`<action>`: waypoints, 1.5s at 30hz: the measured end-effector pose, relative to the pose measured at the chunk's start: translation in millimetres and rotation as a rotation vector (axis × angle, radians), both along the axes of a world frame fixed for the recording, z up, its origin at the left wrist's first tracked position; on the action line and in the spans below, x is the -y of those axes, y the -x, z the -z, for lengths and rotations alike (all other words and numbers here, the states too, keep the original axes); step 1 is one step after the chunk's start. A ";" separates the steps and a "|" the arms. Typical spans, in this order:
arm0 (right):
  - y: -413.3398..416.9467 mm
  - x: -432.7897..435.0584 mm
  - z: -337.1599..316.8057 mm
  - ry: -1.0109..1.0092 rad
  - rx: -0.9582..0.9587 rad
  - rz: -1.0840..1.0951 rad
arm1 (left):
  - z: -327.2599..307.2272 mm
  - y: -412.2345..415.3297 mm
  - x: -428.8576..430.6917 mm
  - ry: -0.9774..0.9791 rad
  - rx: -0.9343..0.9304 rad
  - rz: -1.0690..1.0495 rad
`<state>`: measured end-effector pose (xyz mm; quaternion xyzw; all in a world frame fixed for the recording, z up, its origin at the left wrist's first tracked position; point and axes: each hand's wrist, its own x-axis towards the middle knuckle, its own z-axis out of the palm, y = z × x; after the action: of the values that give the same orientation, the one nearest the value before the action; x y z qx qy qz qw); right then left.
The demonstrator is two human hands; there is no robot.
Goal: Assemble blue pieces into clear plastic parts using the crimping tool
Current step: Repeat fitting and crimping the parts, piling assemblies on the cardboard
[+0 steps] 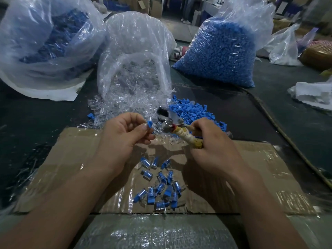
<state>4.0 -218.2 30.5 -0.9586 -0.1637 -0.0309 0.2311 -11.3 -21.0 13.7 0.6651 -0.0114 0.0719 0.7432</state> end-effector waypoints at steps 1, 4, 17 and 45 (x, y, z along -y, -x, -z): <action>0.2 -1.6 0.8 0.009 -0.005 -0.019 | -0.5 0.7 0.0 -0.011 0.005 -0.005; 0.4 -4.3 3.8 0.025 -0.033 -0.055 | -1.7 1.9 0.0 -0.026 0.015 -0.029; 1.7 -7.0 5.9 -0.010 -0.097 -0.074 | -6.0 5.0 1.9 -0.119 0.046 -0.066; 7.9 -15.2 -0.3 0.090 -0.040 -0.084 | -6.9 9.7 0.3 -0.387 0.116 -0.163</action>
<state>-3.9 -203.0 30.8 -0.9607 -0.2003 0.0052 0.1921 -20.9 -21.4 20.6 0.7888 -0.0138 0.1662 0.5916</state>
